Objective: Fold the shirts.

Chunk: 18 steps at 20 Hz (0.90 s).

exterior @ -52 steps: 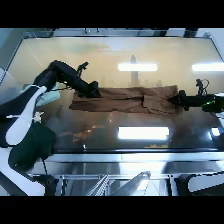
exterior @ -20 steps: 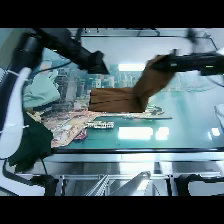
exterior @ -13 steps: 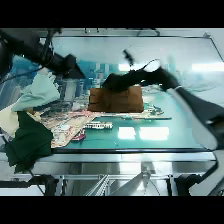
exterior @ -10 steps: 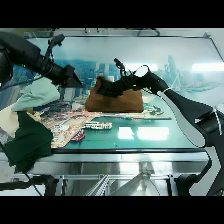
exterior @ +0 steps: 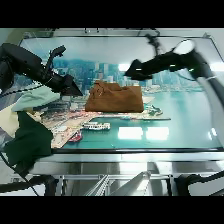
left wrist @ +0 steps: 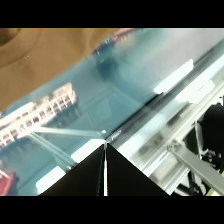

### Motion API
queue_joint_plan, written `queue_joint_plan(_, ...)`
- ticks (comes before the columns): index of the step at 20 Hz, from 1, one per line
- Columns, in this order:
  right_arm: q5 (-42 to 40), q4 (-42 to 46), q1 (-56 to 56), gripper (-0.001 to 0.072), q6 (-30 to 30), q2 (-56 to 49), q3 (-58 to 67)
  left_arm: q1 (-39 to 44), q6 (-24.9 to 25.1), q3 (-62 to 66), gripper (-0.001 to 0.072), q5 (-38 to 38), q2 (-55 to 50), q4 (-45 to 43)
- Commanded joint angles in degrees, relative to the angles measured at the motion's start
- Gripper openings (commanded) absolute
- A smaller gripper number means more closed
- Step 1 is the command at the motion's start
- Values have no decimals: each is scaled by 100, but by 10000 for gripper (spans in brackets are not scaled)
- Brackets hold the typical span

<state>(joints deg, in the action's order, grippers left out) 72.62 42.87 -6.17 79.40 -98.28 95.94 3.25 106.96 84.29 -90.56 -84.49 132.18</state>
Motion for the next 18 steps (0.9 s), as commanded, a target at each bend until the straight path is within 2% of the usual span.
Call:
queue_joint_plan(1, 350, 756, 966, 586, 461, 192, -575, -24, 199, -68, 10, -129, 267, 0)
queue_joint_plan(6, -876, 459, 1097, 587, 42, -33, -2157, -507, 317, -1377, 11, 208, 1528, 387)
queue_joint_plan(11, -883, -1217, 905, 585, -468, -881, -2170, -1241, 315, -2603, 11, 223, 2599, 450)
queue_joint_plan(15, -994, -1497, 621, 583, -470, -1226, -2168, -1836, 315, -3248, 11, 232, 3254, 450)
queue_joint_plan(16, -1032, -1600, 542, 543, -538, -1252, -2170, -1974, 317, -3353, 11, 221, 3375, 448)
queue_joint_plan(17, -1095, -1718, 474, 535, -625, -1252, -2166, -2109, 317, -3438, 11, 203, 3473, 450)
queue_joint_plan(18, -1121, -1897, 415, 448, -732, -1252, -2164, -2218, 317, -3497, 11, 208, 3567, 450)
